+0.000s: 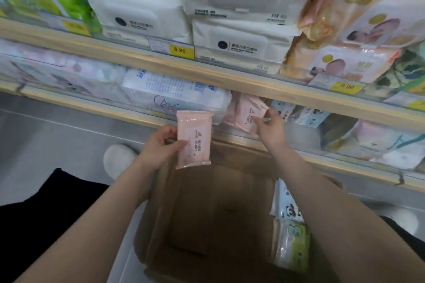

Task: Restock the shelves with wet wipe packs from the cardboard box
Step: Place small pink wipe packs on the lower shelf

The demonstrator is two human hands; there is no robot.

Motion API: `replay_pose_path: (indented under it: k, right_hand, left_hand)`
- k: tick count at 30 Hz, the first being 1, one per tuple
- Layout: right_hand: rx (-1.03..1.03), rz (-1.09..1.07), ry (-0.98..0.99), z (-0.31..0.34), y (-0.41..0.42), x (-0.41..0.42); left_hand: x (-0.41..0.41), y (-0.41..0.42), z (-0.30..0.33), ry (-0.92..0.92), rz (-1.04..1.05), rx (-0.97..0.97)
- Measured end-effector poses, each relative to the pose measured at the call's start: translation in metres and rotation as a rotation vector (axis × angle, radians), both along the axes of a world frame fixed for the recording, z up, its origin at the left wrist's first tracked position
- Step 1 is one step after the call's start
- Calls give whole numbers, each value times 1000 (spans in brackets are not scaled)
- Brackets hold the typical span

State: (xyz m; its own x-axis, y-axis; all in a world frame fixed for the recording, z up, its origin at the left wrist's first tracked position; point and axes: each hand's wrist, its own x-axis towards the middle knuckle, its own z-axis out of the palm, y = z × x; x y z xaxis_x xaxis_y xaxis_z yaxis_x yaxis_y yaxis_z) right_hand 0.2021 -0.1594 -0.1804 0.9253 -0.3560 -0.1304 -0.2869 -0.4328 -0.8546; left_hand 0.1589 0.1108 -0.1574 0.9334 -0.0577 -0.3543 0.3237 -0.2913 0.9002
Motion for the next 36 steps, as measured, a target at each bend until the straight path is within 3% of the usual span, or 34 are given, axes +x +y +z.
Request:
replay_pose_path:
  k: [13, 21, 27, 31, 34, 36]
  right_hand:
    - [-207, -37, 48, -29, 14, 43]
    - [118, -8, 38, -3, 9, -10]
    - [249, 358, 148, 38, 9, -73]
    - [313, 272, 71, 47, 1, -83]
    - [214, 269, 38, 48, -9, -77]
    - [123, 246, -3, 45, -14, -67]
  left_hand:
    - [13, -1, -13, -8, -18, -52]
    - [2, -16, 7, -15, -28, -24]
    - [-5, -60, 28, -51, -115, -64]
    - [-4, -80, 31, -46, -175, -78]
    - [2, -79, 25, -160, -266, 82]
    - [6, -69, 18, -318, -335, 438]
